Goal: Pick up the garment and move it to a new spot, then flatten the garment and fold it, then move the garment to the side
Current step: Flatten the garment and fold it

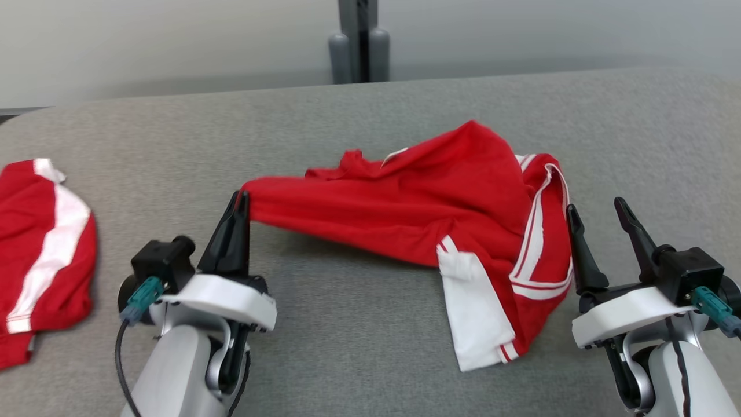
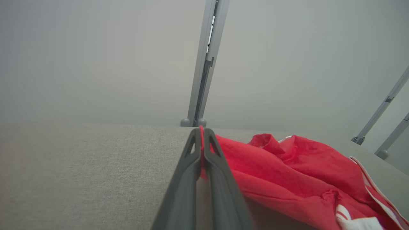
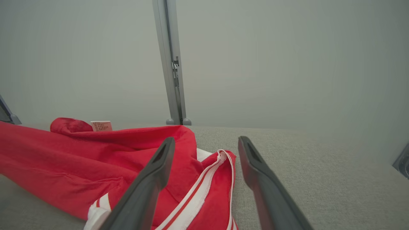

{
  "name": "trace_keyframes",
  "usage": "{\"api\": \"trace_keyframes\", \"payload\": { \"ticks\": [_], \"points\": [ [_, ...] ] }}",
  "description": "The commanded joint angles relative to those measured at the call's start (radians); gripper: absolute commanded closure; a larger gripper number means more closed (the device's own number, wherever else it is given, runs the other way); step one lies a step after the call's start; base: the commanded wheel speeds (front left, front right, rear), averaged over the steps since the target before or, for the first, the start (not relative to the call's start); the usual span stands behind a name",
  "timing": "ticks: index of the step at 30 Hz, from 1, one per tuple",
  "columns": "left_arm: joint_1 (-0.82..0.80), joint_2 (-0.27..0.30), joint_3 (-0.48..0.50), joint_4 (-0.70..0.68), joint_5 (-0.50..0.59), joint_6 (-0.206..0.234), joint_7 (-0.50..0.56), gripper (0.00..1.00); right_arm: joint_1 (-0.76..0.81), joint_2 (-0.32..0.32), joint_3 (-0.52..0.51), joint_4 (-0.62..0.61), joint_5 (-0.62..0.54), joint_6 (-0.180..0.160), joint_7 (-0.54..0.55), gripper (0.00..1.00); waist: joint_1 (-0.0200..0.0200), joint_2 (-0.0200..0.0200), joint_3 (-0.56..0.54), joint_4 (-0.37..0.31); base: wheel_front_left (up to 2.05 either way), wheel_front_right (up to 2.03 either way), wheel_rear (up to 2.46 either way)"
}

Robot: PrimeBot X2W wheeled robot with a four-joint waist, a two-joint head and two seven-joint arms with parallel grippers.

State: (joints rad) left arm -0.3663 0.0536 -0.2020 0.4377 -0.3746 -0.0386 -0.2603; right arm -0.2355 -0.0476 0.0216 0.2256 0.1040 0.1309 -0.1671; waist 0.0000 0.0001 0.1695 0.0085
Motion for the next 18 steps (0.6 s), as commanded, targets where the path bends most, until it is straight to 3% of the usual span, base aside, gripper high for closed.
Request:
{"api": "trace_keyframes", "payload": {
  "ticks": [1,10,11,13,18],
  "points": [
    [0.017,0.009,0.012,-0.010,0.007,0.007,-0.005,1.00,0.012,-0.005,0.002,-0.001,-0.006,0.000,0.004,0.00,0.0000,-0.0001,-0.026,0.031,0.00,0.00,0.00],
    [0.142,0.038,0.042,0.002,0.071,0.048,-0.005,1.00,0.025,-0.006,0.022,0.001,-0.004,0.000,0.024,0.00,0.0000,-0.0001,-0.049,0.080,0.00,0.00,0.00],
    [0.144,0.041,0.033,0.018,0.080,0.046,-0.005,0.84,0.026,-0.006,0.022,0.000,-0.006,0.000,0.026,0.00,0.0000,-0.0001,-0.048,0.082,0.00,0.00,0.00],
    [0.143,0.044,0.017,0.054,0.095,0.050,0.001,0.00,0.027,-0.006,0.021,-0.002,-0.009,0.000,0.031,0.00,0.0000,-0.0001,-0.047,0.085,0.00,0.00,0.00],
    [0.107,0.031,0.029,0.075,0.085,0.068,-0.004,0.00,0.022,-0.006,0.019,-0.010,-0.017,0.000,0.039,0.00,0.0000,-0.0001,-0.040,0.082,0.00,0.00,0.00]
  ]
}}
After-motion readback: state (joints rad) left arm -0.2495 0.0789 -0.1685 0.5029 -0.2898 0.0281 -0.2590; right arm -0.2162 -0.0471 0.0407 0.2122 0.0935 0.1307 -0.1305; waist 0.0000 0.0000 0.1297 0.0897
